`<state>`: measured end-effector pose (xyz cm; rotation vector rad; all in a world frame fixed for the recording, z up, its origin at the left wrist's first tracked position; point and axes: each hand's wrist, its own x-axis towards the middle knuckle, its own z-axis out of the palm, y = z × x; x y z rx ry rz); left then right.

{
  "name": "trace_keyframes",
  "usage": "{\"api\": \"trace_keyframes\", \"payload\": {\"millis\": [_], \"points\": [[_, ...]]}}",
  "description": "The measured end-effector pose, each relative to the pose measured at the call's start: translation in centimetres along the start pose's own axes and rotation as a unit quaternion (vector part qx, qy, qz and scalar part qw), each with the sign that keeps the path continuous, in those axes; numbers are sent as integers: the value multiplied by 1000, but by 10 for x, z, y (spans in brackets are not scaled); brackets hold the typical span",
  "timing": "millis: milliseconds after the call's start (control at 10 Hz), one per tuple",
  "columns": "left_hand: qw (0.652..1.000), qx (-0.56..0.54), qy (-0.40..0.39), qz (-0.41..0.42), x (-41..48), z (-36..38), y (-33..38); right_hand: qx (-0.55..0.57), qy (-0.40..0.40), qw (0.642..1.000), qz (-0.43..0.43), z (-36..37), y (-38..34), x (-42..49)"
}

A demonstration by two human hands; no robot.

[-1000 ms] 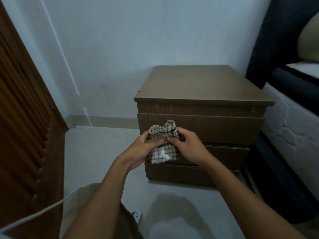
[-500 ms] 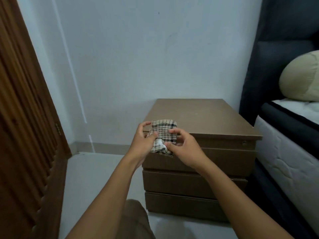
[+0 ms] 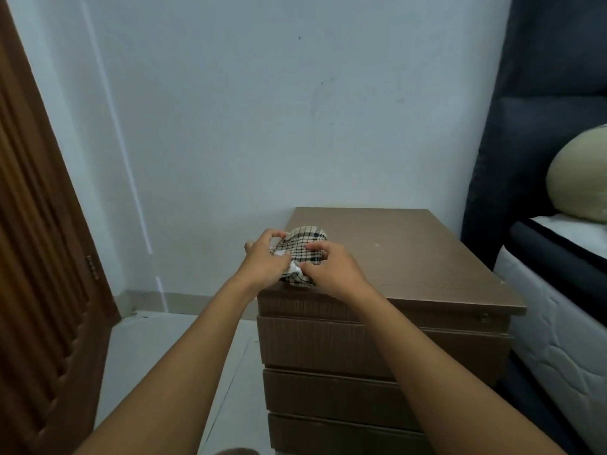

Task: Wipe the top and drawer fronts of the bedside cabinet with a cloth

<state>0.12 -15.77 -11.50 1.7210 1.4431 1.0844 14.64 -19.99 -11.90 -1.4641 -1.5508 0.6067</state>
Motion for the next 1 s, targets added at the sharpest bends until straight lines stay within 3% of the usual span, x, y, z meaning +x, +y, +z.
{"api": "trace_keyframes", "payload": {"millis": [200,500,700,800,1000], "points": [[990,141,-22,15,32,6,-17,-112,-34,993,24,10,15,34],[984,170,53,16,26,14,-30,-100,-43,994,21,10,34,38],[984,171,45,26,23,16,-34,-135,-43,990,5,14,31,28],[980,191,41,24,22,15,-35,-146,-35,989,13,13,30,23],[964,232,79,103,19,8,-4,-149,39,988,22,-13,16,19]]}}
